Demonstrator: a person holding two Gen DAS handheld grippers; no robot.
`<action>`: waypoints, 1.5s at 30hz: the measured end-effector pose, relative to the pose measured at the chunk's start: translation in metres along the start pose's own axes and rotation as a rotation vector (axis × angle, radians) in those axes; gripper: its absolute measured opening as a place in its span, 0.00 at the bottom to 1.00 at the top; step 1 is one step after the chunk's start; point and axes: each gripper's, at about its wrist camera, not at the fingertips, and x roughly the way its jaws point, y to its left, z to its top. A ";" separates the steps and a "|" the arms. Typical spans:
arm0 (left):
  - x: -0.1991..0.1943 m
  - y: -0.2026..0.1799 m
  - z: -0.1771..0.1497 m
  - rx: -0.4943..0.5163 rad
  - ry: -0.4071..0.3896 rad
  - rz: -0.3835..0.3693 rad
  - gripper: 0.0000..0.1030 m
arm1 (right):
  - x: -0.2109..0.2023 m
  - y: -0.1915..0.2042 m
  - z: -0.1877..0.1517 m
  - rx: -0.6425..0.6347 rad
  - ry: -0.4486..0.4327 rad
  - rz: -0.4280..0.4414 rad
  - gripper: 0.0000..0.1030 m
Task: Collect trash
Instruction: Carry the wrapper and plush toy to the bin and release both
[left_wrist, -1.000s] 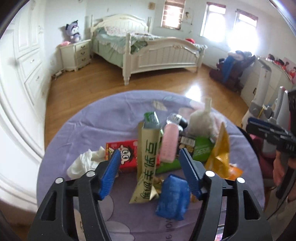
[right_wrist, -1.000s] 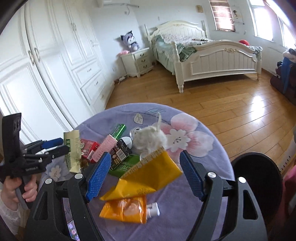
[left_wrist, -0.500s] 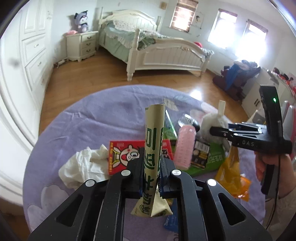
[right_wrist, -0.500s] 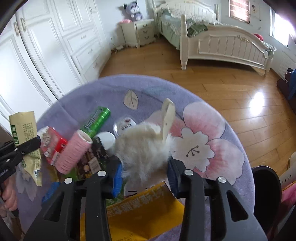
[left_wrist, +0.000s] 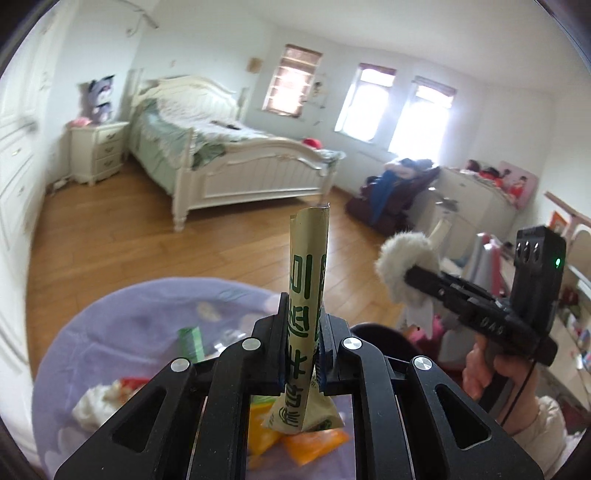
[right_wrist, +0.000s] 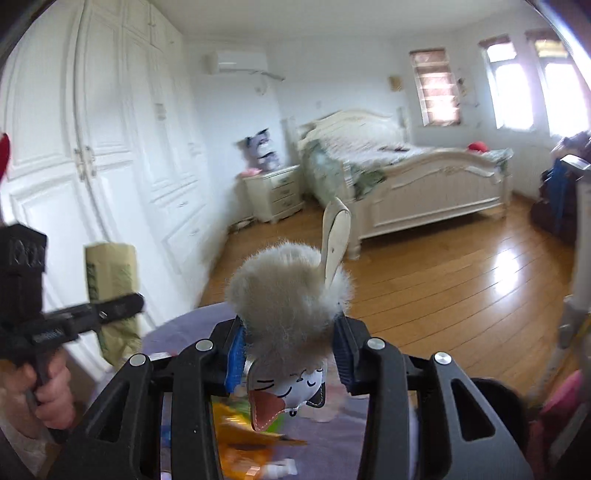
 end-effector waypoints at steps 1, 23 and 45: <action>0.007 -0.009 0.003 0.007 0.006 -0.025 0.12 | -0.010 -0.009 -0.002 -0.010 -0.009 -0.055 0.38; 0.262 -0.141 -0.067 0.047 0.420 -0.338 0.12 | 0.004 -0.186 -0.123 0.268 0.207 -0.368 0.38; 0.191 -0.112 -0.046 0.079 0.294 -0.109 0.95 | -0.006 -0.147 -0.118 0.256 0.167 -0.258 0.76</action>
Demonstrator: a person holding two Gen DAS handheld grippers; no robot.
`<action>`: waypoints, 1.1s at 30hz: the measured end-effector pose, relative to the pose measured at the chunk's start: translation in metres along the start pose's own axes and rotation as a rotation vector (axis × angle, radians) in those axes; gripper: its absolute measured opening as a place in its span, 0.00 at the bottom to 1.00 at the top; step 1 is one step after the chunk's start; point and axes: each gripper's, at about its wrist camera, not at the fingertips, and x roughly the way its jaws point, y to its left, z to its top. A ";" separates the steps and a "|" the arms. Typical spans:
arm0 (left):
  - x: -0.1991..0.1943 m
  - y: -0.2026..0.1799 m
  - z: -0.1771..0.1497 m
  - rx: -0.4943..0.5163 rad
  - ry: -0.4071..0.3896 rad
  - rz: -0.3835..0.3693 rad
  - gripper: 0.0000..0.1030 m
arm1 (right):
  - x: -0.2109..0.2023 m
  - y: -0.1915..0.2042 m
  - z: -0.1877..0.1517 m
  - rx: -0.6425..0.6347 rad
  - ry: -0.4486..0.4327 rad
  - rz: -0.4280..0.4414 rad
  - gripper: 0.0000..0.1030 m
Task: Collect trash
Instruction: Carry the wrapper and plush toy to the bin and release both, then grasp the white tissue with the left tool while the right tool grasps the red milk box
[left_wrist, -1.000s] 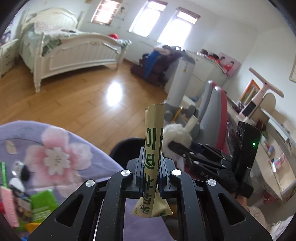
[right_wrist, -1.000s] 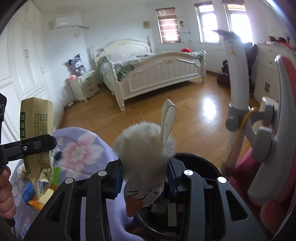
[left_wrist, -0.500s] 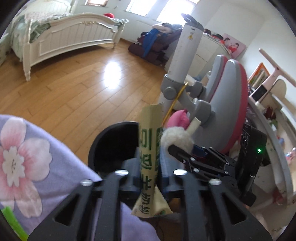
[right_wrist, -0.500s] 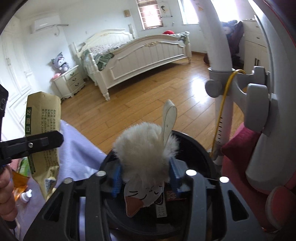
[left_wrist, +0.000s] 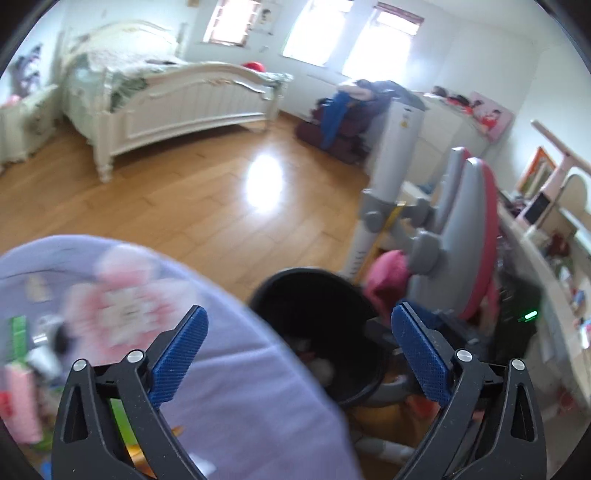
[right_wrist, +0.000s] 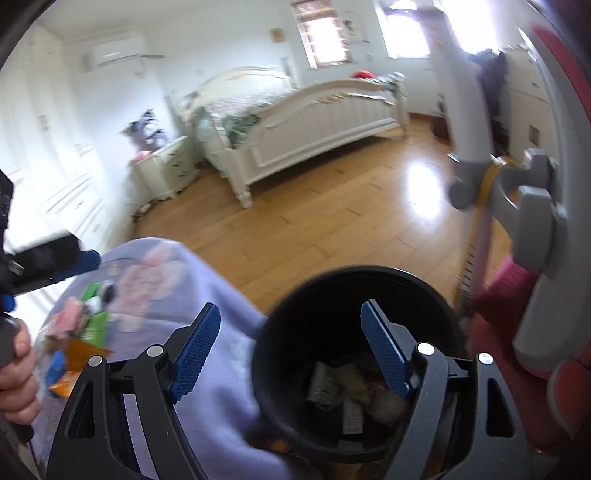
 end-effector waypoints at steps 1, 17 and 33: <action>-0.010 0.009 -0.004 -0.006 0.002 0.030 0.95 | -0.002 0.013 0.002 -0.021 -0.002 0.023 0.76; -0.185 0.245 -0.118 -0.210 0.005 0.480 0.95 | 0.023 0.248 0.004 -0.420 0.179 0.464 0.76; -0.162 0.301 -0.148 -0.226 0.089 0.489 0.62 | 0.138 0.393 -0.044 -0.905 0.370 0.485 0.76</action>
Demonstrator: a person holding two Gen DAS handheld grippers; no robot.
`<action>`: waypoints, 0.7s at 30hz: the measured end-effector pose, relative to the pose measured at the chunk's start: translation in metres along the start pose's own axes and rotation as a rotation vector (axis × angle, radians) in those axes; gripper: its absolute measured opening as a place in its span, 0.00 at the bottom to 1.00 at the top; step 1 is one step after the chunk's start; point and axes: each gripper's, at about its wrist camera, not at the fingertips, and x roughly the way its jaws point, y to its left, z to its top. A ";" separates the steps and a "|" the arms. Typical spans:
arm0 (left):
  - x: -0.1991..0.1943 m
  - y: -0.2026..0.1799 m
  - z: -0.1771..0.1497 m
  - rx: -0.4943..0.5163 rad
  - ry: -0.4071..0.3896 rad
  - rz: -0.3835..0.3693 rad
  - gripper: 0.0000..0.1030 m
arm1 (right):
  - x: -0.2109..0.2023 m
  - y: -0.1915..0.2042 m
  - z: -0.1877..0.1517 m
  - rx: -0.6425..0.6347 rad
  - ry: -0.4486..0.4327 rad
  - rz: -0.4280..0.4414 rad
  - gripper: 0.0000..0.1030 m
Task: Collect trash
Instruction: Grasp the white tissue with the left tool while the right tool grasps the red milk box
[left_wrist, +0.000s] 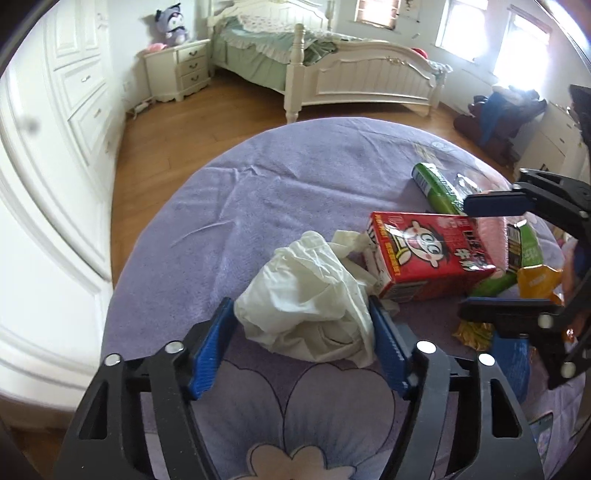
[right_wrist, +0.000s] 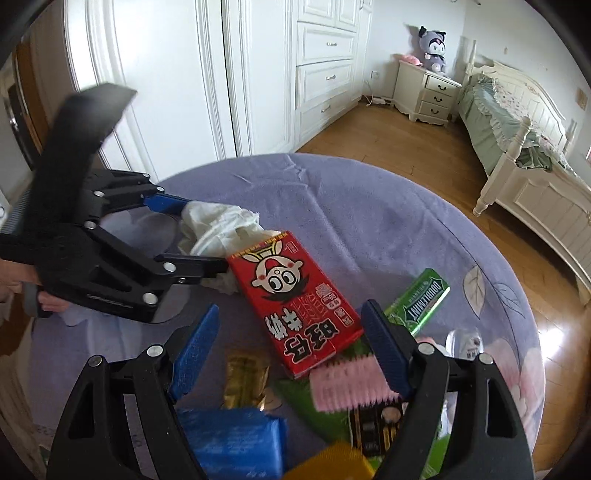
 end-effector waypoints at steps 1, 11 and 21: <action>0.001 -0.001 0.000 0.000 -0.003 0.002 0.56 | 0.001 0.003 0.000 -0.006 0.000 -0.004 0.76; -0.010 0.001 0.002 -0.072 -0.059 -0.025 0.16 | -0.040 0.007 -0.013 0.126 -0.075 0.072 0.49; -0.078 -0.053 0.021 -0.053 -0.194 -0.141 0.16 | -0.161 -0.033 -0.082 0.424 -0.376 0.049 0.48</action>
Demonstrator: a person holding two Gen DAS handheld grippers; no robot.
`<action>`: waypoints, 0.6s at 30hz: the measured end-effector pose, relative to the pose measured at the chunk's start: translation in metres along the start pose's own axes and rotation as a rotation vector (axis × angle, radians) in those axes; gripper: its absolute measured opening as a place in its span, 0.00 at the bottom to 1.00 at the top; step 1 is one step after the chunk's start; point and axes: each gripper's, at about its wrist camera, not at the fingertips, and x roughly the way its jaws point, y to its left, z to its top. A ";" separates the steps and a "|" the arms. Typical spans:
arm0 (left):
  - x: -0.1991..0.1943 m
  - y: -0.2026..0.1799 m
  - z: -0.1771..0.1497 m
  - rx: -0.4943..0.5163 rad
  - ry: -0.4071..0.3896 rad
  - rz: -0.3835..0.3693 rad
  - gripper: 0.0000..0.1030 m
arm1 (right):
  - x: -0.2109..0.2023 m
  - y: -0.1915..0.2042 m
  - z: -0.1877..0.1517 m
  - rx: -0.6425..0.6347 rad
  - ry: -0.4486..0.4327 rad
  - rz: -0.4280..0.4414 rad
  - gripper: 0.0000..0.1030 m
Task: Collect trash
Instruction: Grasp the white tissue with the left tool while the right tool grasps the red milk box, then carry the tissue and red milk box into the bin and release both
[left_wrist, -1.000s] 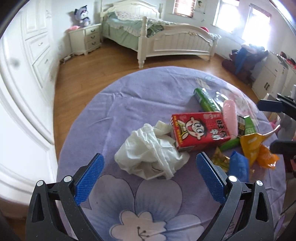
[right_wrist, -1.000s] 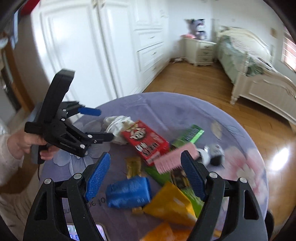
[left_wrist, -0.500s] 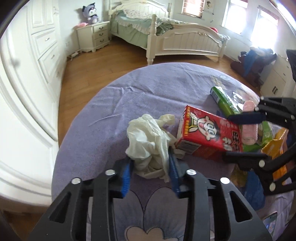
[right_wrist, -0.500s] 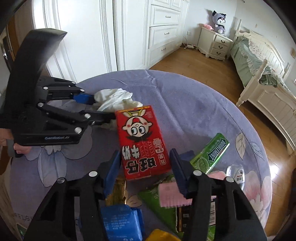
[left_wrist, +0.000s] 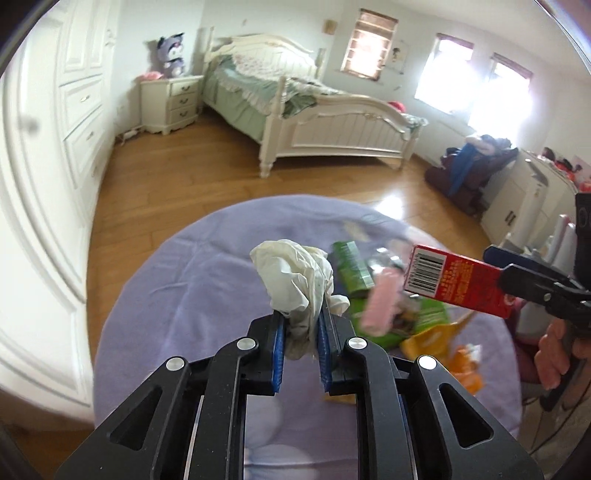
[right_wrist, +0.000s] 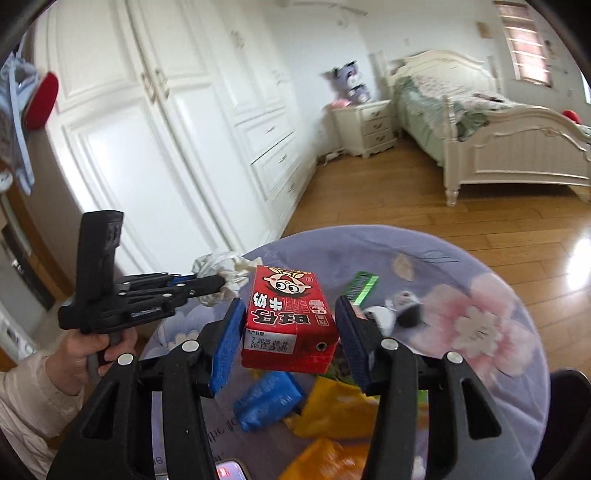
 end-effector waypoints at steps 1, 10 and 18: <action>-0.002 -0.015 0.004 0.014 -0.006 -0.027 0.16 | -0.009 -0.004 -0.002 0.011 -0.014 -0.013 0.48; 0.025 -0.139 0.021 0.126 0.018 -0.228 0.16 | -0.096 -0.066 -0.038 0.151 -0.140 -0.239 0.48; 0.102 -0.238 0.014 0.168 0.164 -0.398 0.16 | -0.120 -0.142 -0.074 0.238 -0.147 -0.509 0.48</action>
